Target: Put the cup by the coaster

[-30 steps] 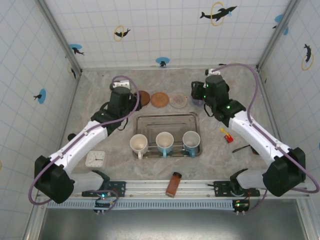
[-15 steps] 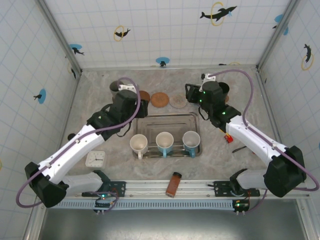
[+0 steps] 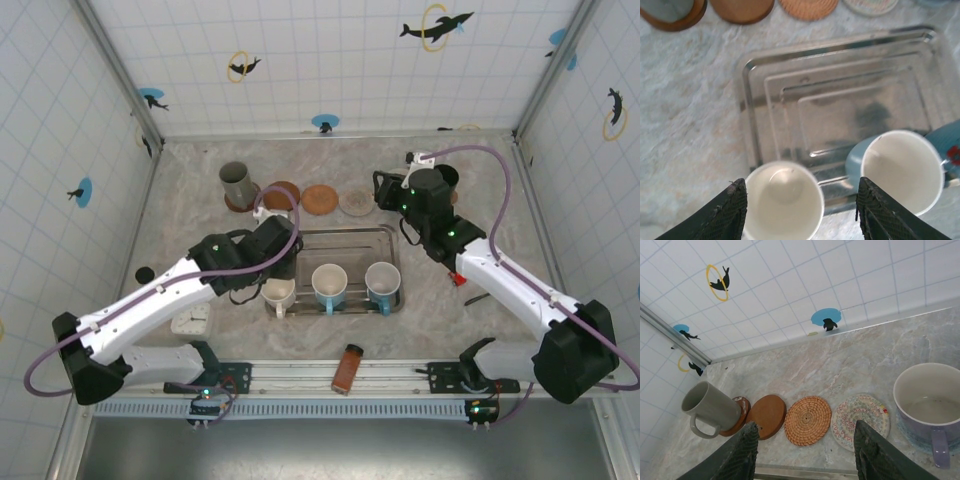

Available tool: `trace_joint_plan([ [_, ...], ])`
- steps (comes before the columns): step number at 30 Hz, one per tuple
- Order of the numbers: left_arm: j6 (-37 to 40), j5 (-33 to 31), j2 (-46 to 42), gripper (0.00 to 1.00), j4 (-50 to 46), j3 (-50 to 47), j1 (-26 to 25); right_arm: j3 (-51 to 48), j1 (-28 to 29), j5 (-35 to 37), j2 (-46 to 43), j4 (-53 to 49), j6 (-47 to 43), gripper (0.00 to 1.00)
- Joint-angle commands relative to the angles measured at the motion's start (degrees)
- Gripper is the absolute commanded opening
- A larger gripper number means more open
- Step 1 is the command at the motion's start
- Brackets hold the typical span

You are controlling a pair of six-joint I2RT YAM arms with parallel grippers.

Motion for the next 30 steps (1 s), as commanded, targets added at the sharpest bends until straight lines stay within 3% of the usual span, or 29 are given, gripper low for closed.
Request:
trace_joint_plan([
  [1,-5.25,-1.48,-1.28,0.59,-7.97,-1.56,-2.41,-0.58,0.01,0.76,-0.91,2.59,-0.24,0.53],
  [12,-10.12,3.27,-3.77,0.59,-7.93,-9.27,-7.77,1.0,0.45,-0.34,1.84,2.78,0.54,0.52],
  [30,-12.98,8.45,-6.18,0.59,4.55,-21.45,-8.53,2.46,0.79,-0.68,4.45,2.01,0.8,0.52],
])
